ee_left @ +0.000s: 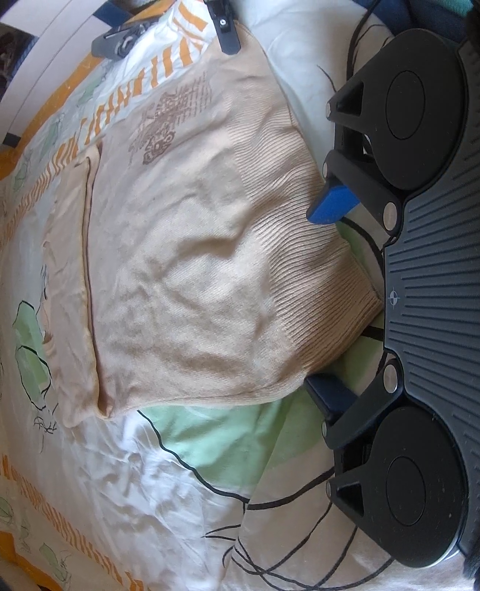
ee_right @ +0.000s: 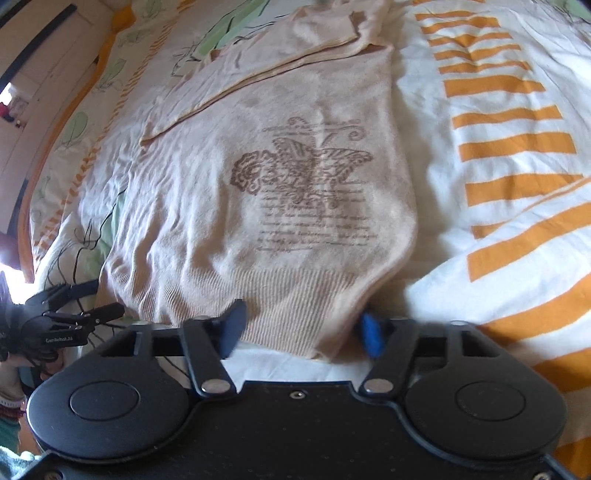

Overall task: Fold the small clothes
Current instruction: 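Move both open grippers to the ribbed hem of the sweater, then close the right gripper on the ribbed hem while the left gripper grasps it too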

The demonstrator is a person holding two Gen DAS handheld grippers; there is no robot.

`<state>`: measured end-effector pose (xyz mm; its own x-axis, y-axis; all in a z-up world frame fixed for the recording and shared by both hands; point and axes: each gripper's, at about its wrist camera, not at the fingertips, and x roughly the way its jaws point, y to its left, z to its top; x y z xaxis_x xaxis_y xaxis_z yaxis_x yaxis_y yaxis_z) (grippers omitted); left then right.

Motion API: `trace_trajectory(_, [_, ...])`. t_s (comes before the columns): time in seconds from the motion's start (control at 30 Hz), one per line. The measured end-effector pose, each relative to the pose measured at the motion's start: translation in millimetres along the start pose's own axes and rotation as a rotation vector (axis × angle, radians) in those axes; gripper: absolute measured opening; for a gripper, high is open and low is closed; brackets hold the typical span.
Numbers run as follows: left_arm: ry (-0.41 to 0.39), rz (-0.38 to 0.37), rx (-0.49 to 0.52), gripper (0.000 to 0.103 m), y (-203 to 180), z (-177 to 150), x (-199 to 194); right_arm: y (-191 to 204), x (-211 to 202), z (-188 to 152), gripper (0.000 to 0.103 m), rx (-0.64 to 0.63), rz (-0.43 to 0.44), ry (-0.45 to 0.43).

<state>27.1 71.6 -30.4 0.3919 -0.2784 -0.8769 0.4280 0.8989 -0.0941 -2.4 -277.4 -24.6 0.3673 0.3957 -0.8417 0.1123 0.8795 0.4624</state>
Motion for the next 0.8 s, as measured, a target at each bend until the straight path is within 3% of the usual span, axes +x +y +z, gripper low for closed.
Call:
trace_trajectory(0.17, [-0.01,0.009,-0.04,0.076,3,-2,-3,-11,1,-2,0.029,0.045,0.006,-0.008])
trace_trajectory(0.3, [-0.029,-0.004,-0.081,0.073,7,-4,-10,-9,1,-3,0.028,0.034,-0.003,-0.009])
trace_trajectory(0.47, [-0.03,-0.006,-0.121,0.061,15,-8,-16,-9,3,-2,0.027,0.035,-0.003,0.002])
trace_trajectory(0.67, [-0.021,-0.003,-0.158,0.038,24,-9,-14,-8,8,-1,0.027,0.035,0.003,0.01])
trace_trajectory(0.73, [-0.005,-0.018,-0.177,0.018,25,-9,-9,-7,10,-1,0.027,0.036,0.005,0.009])
trace_trajectory(0.8, [0.009,-0.051,-0.213,0.013,29,-9,-4,-7,9,-1,0.027,0.038,0.007,0.006])
